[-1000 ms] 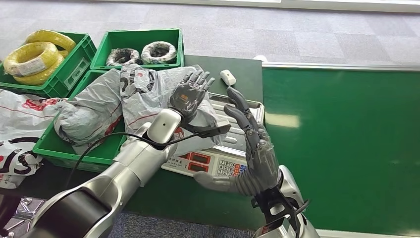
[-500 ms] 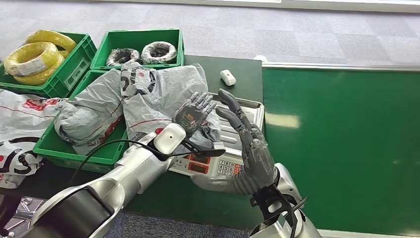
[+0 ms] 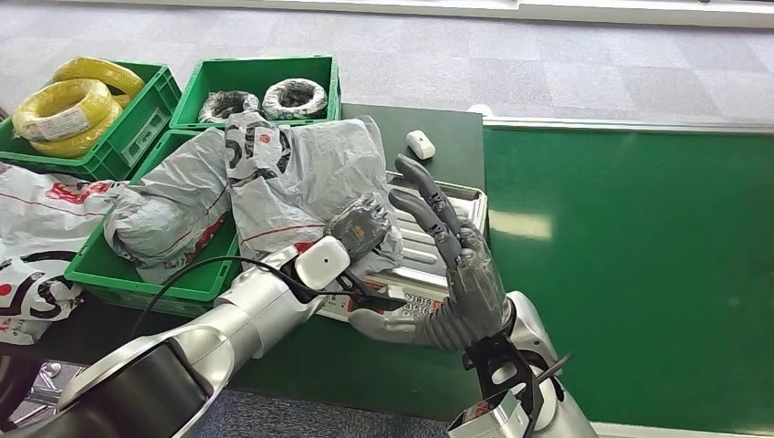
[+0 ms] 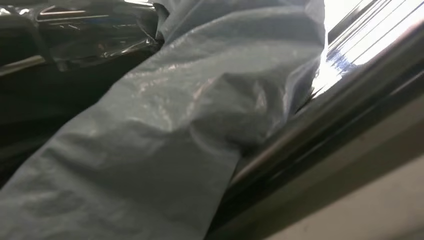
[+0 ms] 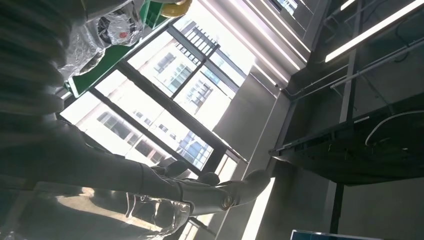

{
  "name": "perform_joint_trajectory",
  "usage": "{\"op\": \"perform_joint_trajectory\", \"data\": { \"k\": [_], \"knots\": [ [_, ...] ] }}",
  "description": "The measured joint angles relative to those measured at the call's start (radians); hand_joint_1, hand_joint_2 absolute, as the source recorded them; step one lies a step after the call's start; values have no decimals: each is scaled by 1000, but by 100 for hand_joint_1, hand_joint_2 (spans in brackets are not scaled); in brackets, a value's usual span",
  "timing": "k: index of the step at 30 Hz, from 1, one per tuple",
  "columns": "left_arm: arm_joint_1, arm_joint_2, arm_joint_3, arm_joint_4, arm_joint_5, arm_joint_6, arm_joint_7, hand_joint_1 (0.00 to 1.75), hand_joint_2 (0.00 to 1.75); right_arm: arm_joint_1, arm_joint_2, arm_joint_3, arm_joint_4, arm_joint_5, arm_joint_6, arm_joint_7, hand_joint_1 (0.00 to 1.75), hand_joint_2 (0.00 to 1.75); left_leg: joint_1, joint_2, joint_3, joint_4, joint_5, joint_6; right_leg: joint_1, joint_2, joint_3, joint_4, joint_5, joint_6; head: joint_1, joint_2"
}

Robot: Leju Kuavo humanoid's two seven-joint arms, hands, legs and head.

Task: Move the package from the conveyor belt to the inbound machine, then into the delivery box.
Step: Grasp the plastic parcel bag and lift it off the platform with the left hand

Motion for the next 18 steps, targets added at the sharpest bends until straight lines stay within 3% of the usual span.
{"op": "perform_joint_trajectory", "data": {
  "k": [11, 18],
  "knots": [
    [-12, 25, 34, 4, 56, 115, 45, 159, 175, 1, -3, 5, 0, -14, -23, 0, 0, 175, 0, 0, -1, 0, 0, 0, 0, 0, -2, 0, 0, 0, 0, 0],
    [-48, 69, 140, -54, 45, 217, 182, 159, 175, 16, -2, -2, 1, 8, -8, 0, 0, 175, 0, 0, -3, 0, 0, 0, 0, 0, -3, 0, 0, 0, 0, 0]
  ]
}}
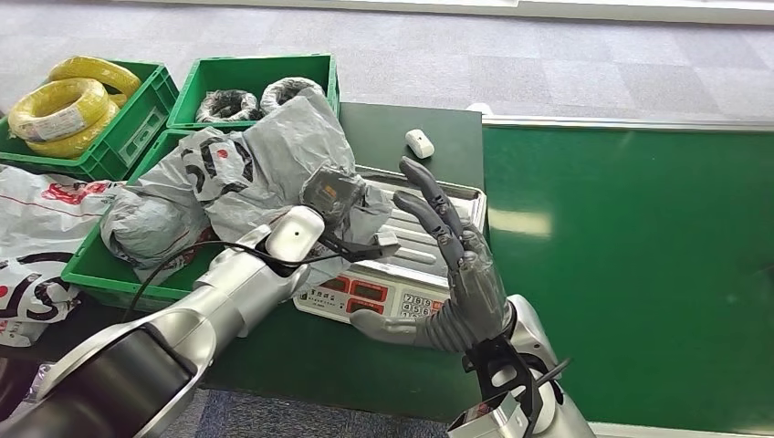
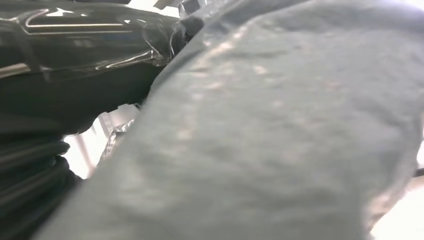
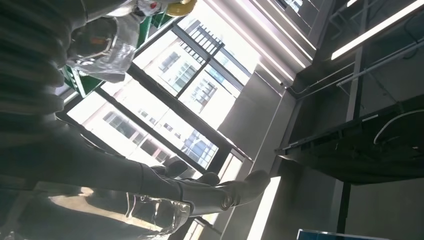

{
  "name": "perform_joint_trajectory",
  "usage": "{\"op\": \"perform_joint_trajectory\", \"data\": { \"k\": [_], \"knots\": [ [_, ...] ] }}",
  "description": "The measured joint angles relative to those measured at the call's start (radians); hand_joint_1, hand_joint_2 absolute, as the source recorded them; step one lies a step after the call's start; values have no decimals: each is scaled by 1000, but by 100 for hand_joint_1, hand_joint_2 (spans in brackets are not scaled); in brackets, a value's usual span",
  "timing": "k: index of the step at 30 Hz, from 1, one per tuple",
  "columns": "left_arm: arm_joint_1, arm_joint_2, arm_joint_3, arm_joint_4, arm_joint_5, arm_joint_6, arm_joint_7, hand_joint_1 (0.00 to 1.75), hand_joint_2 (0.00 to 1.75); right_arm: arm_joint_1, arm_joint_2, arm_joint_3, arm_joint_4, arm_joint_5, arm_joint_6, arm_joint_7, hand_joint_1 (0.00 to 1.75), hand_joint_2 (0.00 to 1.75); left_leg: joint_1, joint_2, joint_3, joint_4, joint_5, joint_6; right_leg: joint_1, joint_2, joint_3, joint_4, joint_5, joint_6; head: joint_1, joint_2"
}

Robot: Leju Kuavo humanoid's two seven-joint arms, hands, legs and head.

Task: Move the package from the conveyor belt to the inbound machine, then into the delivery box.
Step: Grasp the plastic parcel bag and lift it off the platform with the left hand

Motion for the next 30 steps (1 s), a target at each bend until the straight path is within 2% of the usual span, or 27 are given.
{"op": "perform_joint_trajectory", "data": {
  "k": [7, 10, 13, 18, 21, 26, 30],
  "knots": [
    [-24, 88, 168, -126, -58, -20, 59, 158, 175, 24, 8, -25, 0, 11, 27, 0, 0, 175, 0, 0, -1, 0, 0, 0, 0, 0, 0, 0, 0, 0, 0, 0],
    [-53, 129, 208, -135, -62, -85, 116, 159, 175, 37, 11, -32, 0, 9, 27, 0, 0, 175, 0, 1, -1, 0, 0, 0, 0, 1, -1, 0, 0, 0, 0, 0],
    [-93, 170, 242, -119, -65, -143, 137, 158, 175, 51, 15, -39, 0, 10, 27, 0, 0, 175, 0, 2, -1, 0, 0, 0, 0, 1, -2, 0, 0, 0, 0, 0],
    [-125, 205, 268, -93, -66, -180, 161, 159, 175, 57, 18, -44, -1, 12, 27, 0, 0, 175, 0, 0, -2, 0, 0, 0, 0, 0, -2, 0, 0, 0, 0, 0],
    [-139, 229, 280, -67, -66, -232, 208, 161, 175, 61, 19, -46, -1, 13, 24, 0, 0, 175, 0, 2, -3, 0, 0, 0, 0, 2, -3, 1, 0, 0, 0, 0],
    [-170, 297, 280, -15, -67, -339, 319, 159, 175, 63, 14, -43, -1, -7, -4, 0, 0, 175, 1, 3, -2, 0, 0, 0, 1, 3, -4, 1, 0, 0, 0, 0],
    [-187, 340, 258, 16, -67, -391, 352, 159, 175, 62, 9, -35, -1, -11, -15, 0, 0, 175, 1, 3, -3, 0, 0, -1, 2, 3, -4, 1, 0, -1, 0, 0]
  ]
}}
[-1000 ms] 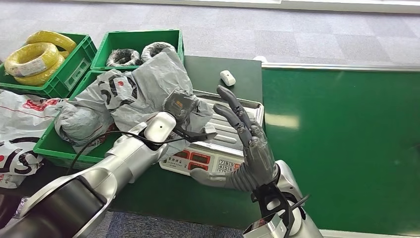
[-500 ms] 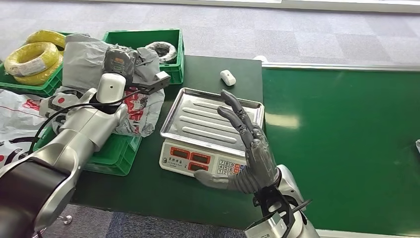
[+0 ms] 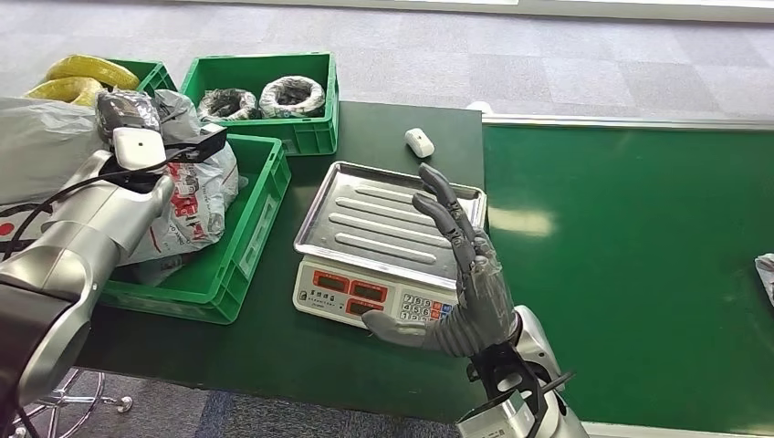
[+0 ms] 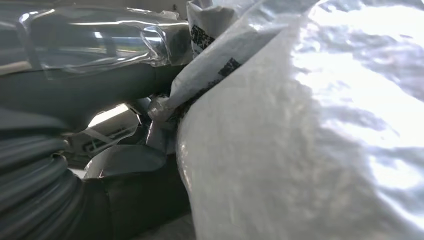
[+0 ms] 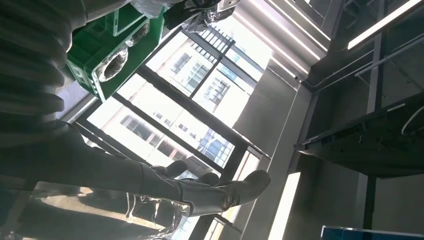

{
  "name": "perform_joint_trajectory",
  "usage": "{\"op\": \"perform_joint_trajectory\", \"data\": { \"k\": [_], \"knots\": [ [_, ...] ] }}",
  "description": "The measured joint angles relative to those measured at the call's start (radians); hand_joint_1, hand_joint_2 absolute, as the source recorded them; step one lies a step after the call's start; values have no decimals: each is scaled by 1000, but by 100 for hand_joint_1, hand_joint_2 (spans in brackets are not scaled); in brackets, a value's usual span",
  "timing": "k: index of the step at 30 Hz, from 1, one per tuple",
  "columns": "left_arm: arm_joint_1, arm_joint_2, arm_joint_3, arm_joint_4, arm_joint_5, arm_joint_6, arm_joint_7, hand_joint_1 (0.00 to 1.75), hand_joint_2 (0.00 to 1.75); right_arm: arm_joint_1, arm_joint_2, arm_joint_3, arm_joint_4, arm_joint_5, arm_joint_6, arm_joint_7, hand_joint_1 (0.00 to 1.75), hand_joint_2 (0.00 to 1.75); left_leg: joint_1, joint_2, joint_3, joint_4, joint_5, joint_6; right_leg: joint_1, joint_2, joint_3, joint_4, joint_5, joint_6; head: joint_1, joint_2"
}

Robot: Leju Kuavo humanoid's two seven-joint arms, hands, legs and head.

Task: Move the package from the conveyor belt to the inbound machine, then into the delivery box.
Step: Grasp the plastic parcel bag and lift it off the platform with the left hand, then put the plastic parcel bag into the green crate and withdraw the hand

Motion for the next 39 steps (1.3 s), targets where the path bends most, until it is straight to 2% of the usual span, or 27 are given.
{"op": "perform_joint_trajectory", "data": {
  "k": [1, 2, 5, 6, 11, 15, 18, 20, 23, 25, 26, 28, 30, 31, 35, 37, 39],
  "knots": [
    [-3, 6, -4, 5, 0, -4, 2, 157, 175, 0, -1, 1, 0, 0, 0, 0, 0, 175, 0, 0, 0, 0, 0, 0, 0, 0, 0, 0, 0, 0, 0, 0],
    [-5, 12, -6, 10, 0, -9, 5, 143, 175, 0, -2, 1, 0, 0, -1, 0, 0, 175, 0, -1, 0, 0, 0, 0, 0, -1, 0, 0, 0, 0, 0, 0],
    [-9, 20, -8, 22, 0, -34, 18, 26, 175, 0, -4, 5, 0, 0, -13, 0, 0, 175, 0, -1, 0, 0, 0, 0, 0, -1, 0, 0, 0, 0, 0, 0],
    [-10, 22, -8, 25, 0, -43, 22, 0, 175, 0, -4, 7, 0, 0, -20, 0, 0, 175, 0, -1, 0, 0, 0, 0, -1, -1, 0, 0, 0, 0, 0, 0],
    [-9, 24, -8, 41, 0, -49, 32, 0, 175, 4, -11, 18, 0, 0, -37, 0, 0, 175, -1, -1, 0, 0, 0, 0, -1, -1, 0, 0, 0, 0, 0, 0],
    [4, 25, -5, 47, 0, 0, 49, 0, 175, 5, -18, 32, 0, -7, -54, 0, 0, 175, 0, -1, 0, 0, 0, 0, 0, -1, 0, 0, 0, 0, 0, 0],
    [21, 25, 10, 44, 11, 98, 48, 0, 175, 5, -25, 46, 0, -17, -76, 0, 0, 175, 0, -1, 0, 0, 0, 0, 0, -1, 0, 0, 0, 0, 0, 0],
    [35, 20, 41, 26, 49, 232, 6, 0, 175, 6, -30, 53, -1, -17, -85, 0, 0, 175, 0, -1, 0, 0, 0, 0, 0, -1, 0, 0, 0, 0, 0, 0],
    [55, 3, 124, -28, 124, 457, -99, 0, 175, 11, -35, 58, -3, -12, -88, 0, 0, 175, -1, -1, -1, 0, 0, 0, -1, -1, 0, 0, 0, 0, 0, 0],
    [65, -14, 182, -72, 158, 530, -173, 0, 175, 13, -36, 58, -7, -9, -84, 0, 0, 175, -1, -1, -1, 0, 0, 0, -1, -1, 0, 0, 0, 0, 0, 0],
    [74, -25, 212, -102, 185, 558, -233, 0, 175, 15, -36, 58, -9, -4, -78, 0, 0, 175, -1, 0, -1, 0, 0, 0, -1, -1, 0, -1, 0, 0, 0, 0],
    [103, -55, 292, -183, 284, 612, -406, 0, 175, 16, -32, 52, -11, 11, -57, 0, 0, 175, -1, 0, 0, 1, 0, 0, -2, 0, -1, -1, 0, 0, 0, 0],
    [134, -95, 379, -276, 405, 638, -573, 0, 175, 16, -22, 40, -11, 30, -34, 0, 0, 175, -1, -1, 0, 1, 0, 0, -2, -1, 0, -1, 0, 0, 0, 0],
    [149, -113, 416, -321, 452, 641, -630, 0, 175, 16, -17, 33, -12, 37, -26, 0, 0, 175, -1, -1, -1, 1, 0, 0, -2, -1, 0, -1, 0, 0, 0, 0],
    [230, -177, 518, -495, 662, 635, -804, 0, 175, 26, -5, 9, -18, 58, -15, 0, 0, 175, -1, 3, 0, 0, -1, 0, -2, 2, -1, -1, 0, 0, 0, 0],
    [310, -214, 548, -630, 888, 616, -946, 0, 175, 37, -2, -3, -22, 72, -20, 0, 0, 175, -1, 2, 1, 0, -1, -1, -2, 2, 0, -1, 0, 0, 0, 0],
    [422, -249, 556, -798, 1102, 586, -1062, 0, 175, 48, 0, -14, -27, 78, -29, 0, 0, 175, -1, 3, 1, 0, -2, -2, -1, 3, 0, -1, 0, 0, 0, 0]
  ]
}}
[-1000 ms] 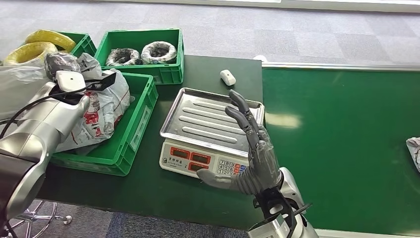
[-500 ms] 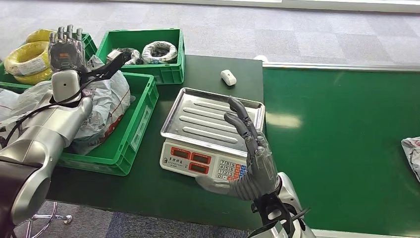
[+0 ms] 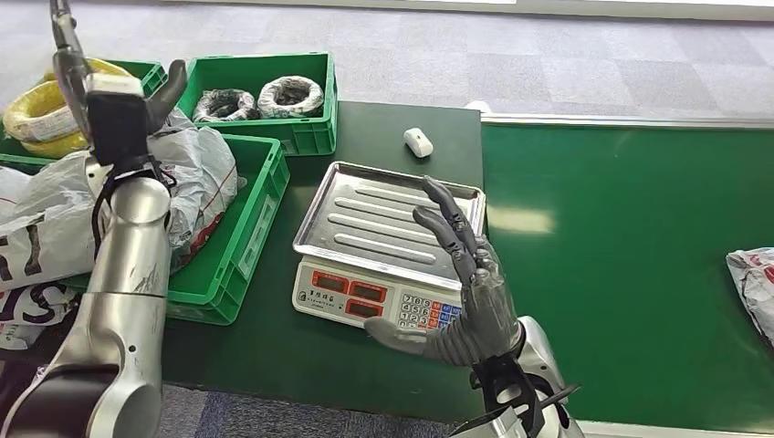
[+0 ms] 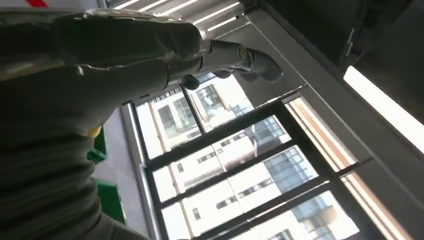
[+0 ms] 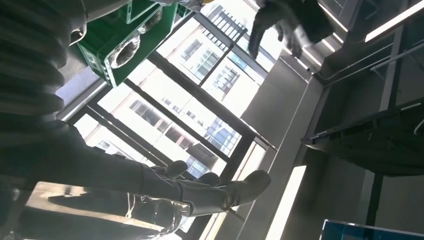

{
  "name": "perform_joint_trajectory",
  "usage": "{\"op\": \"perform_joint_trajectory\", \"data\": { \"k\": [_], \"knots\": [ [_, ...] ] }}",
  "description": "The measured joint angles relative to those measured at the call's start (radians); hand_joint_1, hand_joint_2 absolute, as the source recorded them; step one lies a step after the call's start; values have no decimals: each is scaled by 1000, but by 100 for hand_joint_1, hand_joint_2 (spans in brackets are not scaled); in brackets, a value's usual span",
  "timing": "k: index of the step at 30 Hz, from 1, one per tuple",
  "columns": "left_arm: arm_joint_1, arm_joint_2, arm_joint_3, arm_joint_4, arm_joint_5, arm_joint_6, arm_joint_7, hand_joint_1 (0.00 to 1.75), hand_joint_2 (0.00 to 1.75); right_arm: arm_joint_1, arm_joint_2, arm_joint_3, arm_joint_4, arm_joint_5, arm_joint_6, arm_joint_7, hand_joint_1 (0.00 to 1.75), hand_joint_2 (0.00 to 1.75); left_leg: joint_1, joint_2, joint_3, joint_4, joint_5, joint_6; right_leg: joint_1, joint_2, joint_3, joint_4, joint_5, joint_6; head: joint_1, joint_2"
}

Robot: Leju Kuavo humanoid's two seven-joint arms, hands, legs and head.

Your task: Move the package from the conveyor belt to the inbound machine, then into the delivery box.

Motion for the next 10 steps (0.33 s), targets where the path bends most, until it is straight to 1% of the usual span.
{"op": "perform_joint_trajectory", "data": {
  "k": [2, 5, 7, 9, 10],
  "knots": [
    [120, -27, -7, -174, 142, -21, -65, 0, 175, 11, -1, -9, -6, 2, -12, 0, 0, 175, 0, 1, 0, 0, -1, 0, 0, 1, 0, 0, -1, 0, 0, 0],
    [267, -47, -35, -395, 234, -25, -92, 0, 175, 28, -3, -18, -12, 3, -26, 0, 0, 175, 0, 1, 0, 0, -2, 0, 0, 1, -1, 0, -1, 0, 0, 0],
    [330, -51, -52, -501, 249, -22, -93, 0, 175, 34, -3, -22, -15, 5, -30, 0, 0, 175, 0, 1, 0, 0, -3, 0, 0, 1, -1, -1, -2, 0, 0, 0],
    [371, -53, -63, -574, 258, -19, -94, 0, 175, 39, -3, -26, -15, 8, -31, 0, 0, 175, 0, 0, 0, 0, -2, 0, 0, 1, 0, -1, -2, 0, 0, 0],
    [380, -53, -65, -590, 261, -19, -94, 0, 175, 40, -3, -27, -16, 9, -32, 0, 0, 175, 0, 0, 0, 0, -2, 0, 0, 1, 0, 0, -2, 0, 0, 0]
  ]
}}
